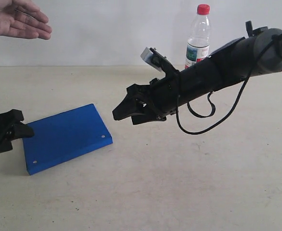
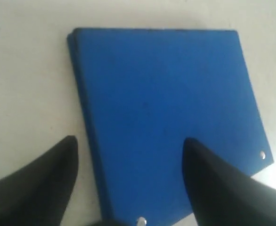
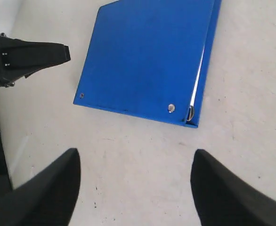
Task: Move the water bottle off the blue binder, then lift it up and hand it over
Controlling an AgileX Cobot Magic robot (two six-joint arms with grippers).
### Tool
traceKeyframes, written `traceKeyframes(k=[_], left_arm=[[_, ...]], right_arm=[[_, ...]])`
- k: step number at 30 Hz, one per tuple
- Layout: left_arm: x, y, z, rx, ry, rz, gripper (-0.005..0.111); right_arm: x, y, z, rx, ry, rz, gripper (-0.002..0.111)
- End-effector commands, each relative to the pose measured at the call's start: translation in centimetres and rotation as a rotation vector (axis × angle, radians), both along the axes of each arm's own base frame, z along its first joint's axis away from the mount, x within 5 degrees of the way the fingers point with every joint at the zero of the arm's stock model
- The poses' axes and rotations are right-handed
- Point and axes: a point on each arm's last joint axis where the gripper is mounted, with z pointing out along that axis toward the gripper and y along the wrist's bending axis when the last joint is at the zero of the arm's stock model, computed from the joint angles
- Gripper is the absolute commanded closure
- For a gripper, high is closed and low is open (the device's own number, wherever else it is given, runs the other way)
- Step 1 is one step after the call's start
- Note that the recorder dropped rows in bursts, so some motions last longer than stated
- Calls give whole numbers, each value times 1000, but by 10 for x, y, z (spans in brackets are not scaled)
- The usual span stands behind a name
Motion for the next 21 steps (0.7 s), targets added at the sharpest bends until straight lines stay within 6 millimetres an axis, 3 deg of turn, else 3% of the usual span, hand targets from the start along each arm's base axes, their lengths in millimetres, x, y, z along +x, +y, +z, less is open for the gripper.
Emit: traceKeyframes(k=[1, 9, 13, 17, 21], left_arm=[[6, -7, -13, -57, 13, -70, 47], [22, -15, -31, -182, 35, -131, 47], [20, -28, -24, -318, -35, -250, 52], [12, -44, -6, -500, -143, -456, 69], [13, -41, -9, -464, -132, -439, 71]], right_arm=[[1, 1, 3, -3, -11, 3, 47], [-1, 1, 4, 8, 0, 21, 47], [-1, 1, 3, 4, -3, 15, 47], [0, 1, 4, 9, -3, 11, 47], [-1, 2, 4, 11, -1, 15, 47]])
